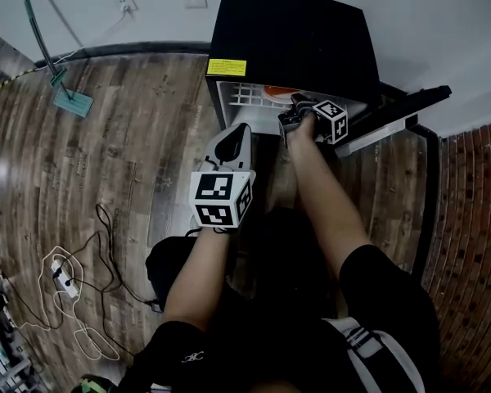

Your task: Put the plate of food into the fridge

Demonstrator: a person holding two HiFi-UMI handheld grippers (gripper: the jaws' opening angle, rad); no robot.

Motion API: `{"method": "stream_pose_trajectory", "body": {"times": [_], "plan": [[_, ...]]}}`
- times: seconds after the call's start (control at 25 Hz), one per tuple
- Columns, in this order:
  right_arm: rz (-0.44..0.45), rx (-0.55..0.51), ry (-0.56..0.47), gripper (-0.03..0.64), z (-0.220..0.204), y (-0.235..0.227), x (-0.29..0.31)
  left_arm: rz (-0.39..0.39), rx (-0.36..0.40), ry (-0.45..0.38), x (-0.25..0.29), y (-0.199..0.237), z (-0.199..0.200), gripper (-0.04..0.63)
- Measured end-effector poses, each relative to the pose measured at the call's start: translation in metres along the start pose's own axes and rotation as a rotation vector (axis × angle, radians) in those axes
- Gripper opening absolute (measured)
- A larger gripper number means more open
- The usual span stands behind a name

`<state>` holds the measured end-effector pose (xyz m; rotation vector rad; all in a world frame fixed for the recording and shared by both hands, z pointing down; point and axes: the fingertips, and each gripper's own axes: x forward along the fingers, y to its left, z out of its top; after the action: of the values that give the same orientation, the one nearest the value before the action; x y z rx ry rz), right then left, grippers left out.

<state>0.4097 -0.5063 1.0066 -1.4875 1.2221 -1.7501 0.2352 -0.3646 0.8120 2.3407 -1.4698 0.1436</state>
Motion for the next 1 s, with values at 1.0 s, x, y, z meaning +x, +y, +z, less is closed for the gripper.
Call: {"method": "stream_pose_trajectory", "body": {"times": [1.0], "plan": [[-0.302,-0.675,-0.234,0.125,0.023,-0.006,0.011,-0.021,-0.013,0.027,-0.015,0.003,-0.014,-0.002]]}}
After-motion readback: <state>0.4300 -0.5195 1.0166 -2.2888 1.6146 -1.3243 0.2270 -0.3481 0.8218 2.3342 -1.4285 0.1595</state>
